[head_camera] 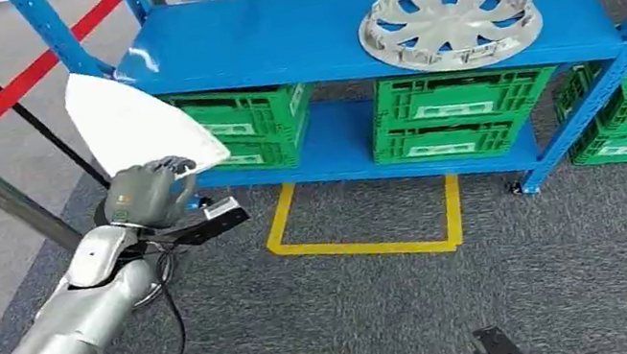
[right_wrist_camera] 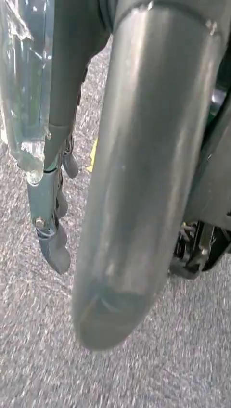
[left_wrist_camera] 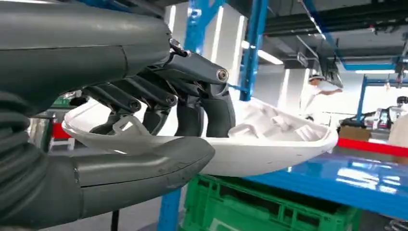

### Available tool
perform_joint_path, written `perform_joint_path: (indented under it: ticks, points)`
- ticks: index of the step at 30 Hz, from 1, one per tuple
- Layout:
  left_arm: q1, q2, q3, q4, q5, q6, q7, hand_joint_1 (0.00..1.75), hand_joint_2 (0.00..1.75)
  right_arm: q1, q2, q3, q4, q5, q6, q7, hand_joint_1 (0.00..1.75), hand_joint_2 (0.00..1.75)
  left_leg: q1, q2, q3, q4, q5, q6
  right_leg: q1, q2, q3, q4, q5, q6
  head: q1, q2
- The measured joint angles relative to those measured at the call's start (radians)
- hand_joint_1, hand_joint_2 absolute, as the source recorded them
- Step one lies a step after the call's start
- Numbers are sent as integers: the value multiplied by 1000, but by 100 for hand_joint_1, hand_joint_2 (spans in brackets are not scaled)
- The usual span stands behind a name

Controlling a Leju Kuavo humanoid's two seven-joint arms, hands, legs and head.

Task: Take the parts from the cabinet and place them on the table.

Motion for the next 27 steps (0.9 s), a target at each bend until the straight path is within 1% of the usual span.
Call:
perform_joint_path:
  ticks: [1,2,3,4,5,6,7,8,10,11,12,13,14,16,17,18,19,20,21,22,23,24,25,26,27]
  points:
    - [4,0,0,0,2,-15,0,157,175,4,0,-1,0,2,-2,0,0,0,-3,0,-6,0,6,8,-2,0,-2,-4,8,8,1,0]
    - [8,0,0,0,6,-38,-2,157,175,9,0,-2,0,5,-5,0,0,0,-1,2,-10,-11,16,15,-2,2,-4,-6,14,13,0,0]
    - [8,4,0,-1,12,-60,-3,157,175,15,0,-4,0,8,-8,-1,0,0,3,3,-12,-14,24,23,-5,2,-25,7,-13,14,1,0]
    - [8,6,1,-4,16,-73,-3,157,175,18,2,-4,0,11,-11,-2,0,0,4,3,-18,-13,30,28,-1,3,-44,64,-62,14,7,0]
    - [7,8,2,-9,21,-86,-2,157,175,19,3,-4,0,12,-13,-2,0,0,3,3,-24,-12,35,32,-1,3,-75,160,-113,15,10,0]
    - [6,10,3,-19,24,-107,-2,157,175,18,3,-6,0,14,-14,-2,0,0,1,0,-30,-11,40,34,0,3,-107,259,-153,17,8,0]
    - [4,14,3,-28,27,-121,-1,157,175,17,4,-6,0,16,-15,-2,0,0,-1,-5,-35,-10,44,34,0,3,-127,323,-173,18,8,0]
    - [2,15,3,-36,28,-136,0,157,175,16,4,-6,0,17,-17,-2,0,0,-3,-10,-38,-9,48,35,0,3,-123,336,-170,18,8,0]
    - [1,16,3,-50,33,-154,3,157,175,16,4,-6,0,21,-24,-1,0,0,-4,-22,-42,-5,52,33,0,5,-59,250,-125,14,8,0]
    - [-2,17,3,-67,34,-172,9,157,175,15,4,-7,0,26,-29,0,0,0,-4,-35,-45,1,53,30,0,18,23,119,-78,8,8,0]
    - [-7,18,4,-78,36,-181,10,157,175,12,4,-7,0,31,-32,0,0,0,-2,-43,-50,7,54,29,-1,54,63,42,-77,-1,8,0]
    - [-16,21,5,-90,37,-188,12,157,175,11,4,-7,0,34,-34,2,0,0,-7,-51,-63,17,57,23,-5,65,83,24,-83,-1,5,0]
    - [-22,19,5,-98,38,-195,14,157,175,8,4,-7,0,41,-39,2,0,0,-2,-59,-76,22,61,17,-2,57,84,14,-92,-2,8,0]
    - [-22,23,6,-111,42,-207,17,157,175,8,5,-7,0,49,-45,6,0,0,4,-77,-86,21,71,2,2,43,76,22,-88,-7,7,0]
    - [-21,27,8,-115,43,-209,19,157,175,9,6,-7,0,53,-47,6,0,0,1,-86,-89,23,71,-2,-6,32,74,12,-82,-16,6,0]
    - [-20,30,9,-120,45,-215,22,157,175,6,8,-8,0,57,-51,7,0,0,1,-57,-100,40,47,-8,-5,21,77,9,-76,-20,5,0]
    - [-22,29,9,-125,45,-218,24,157,175,4,8,-8,0,61,-52,7,0,0,3,-33,-123,95,7,-15,-5,11,75,8,-73,-26,-5,0]
    - [-23,29,9,-130,47,-221,24,157,175,4,8,-8,0,62,-53,7,0,0,7,-20,-158,177,-36,-22,-5,1,72,9,-72,-26,-6,0]
    - [-22,29,9,-132,47,-223,24,157,175,5,8,-8,0,63,-52,7,0,0,9,-14,-193,260,-71,-28,-5,-10,70,9,-71,-27,-6,0]
    - [-20,29,9,-132,47,-223,24,157,175,5,8,-8,0,64,-53,8,0,0,12,-12,-220,326,-93,-32,-5,-21,68,10,-69,-27,-6,0]
    - [-19,29,9,-132,48,-225,26,157,175,6,8,-8,0,66,-53,9,0,0,16,-11,-228,348,-93,-36,-5,-31,66,10,-68,-25,-7,0]
    - [-18,31,9,-132,50,-226,28,157,175,6,8,-8,0,68,-54,9,0,0,20,-8,-210,323,-67,-39,-6,-43,66,10,-67,-24,-7,0]
    - [-18,31,9,-132,52,-226,28,157,175,5,9,-8,0,69,-54,9,0,0,23,-4,-176,261,-30,-41,-6,-54,65,11,-66,-22,-7,0]
    - [-18,31,9,-137,53,-226,28,157,175,5,9,-8,0,71,-55,9,0,0,25,7,-132,181,9,-42,-7,-64,65,13,-66,-20,-6,0]
    - [-20,30,9,-142,53,-226,29,157,175,3,10,-8,-1,72,-55,9,0,0,26,40,-75,82,49,-45,-9,-76,66,14,-66,-14,-6,0]
